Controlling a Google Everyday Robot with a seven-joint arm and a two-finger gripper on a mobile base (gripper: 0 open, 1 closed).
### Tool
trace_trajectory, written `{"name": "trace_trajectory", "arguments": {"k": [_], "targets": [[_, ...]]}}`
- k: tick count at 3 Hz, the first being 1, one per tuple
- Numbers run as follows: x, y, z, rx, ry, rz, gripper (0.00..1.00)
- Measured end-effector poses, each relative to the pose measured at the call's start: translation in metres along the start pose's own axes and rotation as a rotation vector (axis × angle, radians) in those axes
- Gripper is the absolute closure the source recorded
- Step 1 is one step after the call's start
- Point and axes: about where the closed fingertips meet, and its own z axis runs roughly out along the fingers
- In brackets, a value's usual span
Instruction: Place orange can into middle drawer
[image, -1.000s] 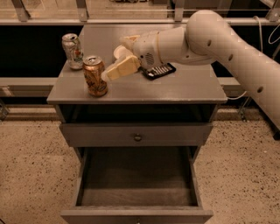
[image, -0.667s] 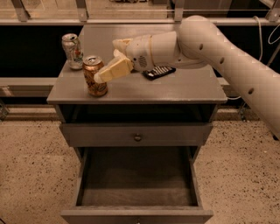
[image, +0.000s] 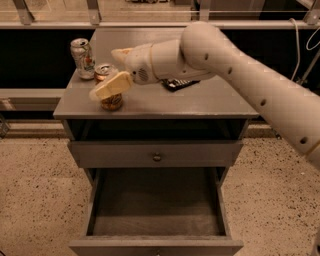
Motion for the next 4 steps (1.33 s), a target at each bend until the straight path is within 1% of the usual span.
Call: {"name": "trace_trajectory", "arguments": {"k": [1, 2, 3, 4], "targets": [[0.000, 0.003, 0.013, -0.013, 0.001, -0.007, 0.27], [0.000, 0.006, 0.020, -0.040, -0.028, 0.015, 0.56], [-0.004, 0.006, 0.007, -0.053, -0.075, 0.021, 0.89], [-0.016, 0.018, -0.031, -0.093, -0.141, -0.024, 1.00]]}}
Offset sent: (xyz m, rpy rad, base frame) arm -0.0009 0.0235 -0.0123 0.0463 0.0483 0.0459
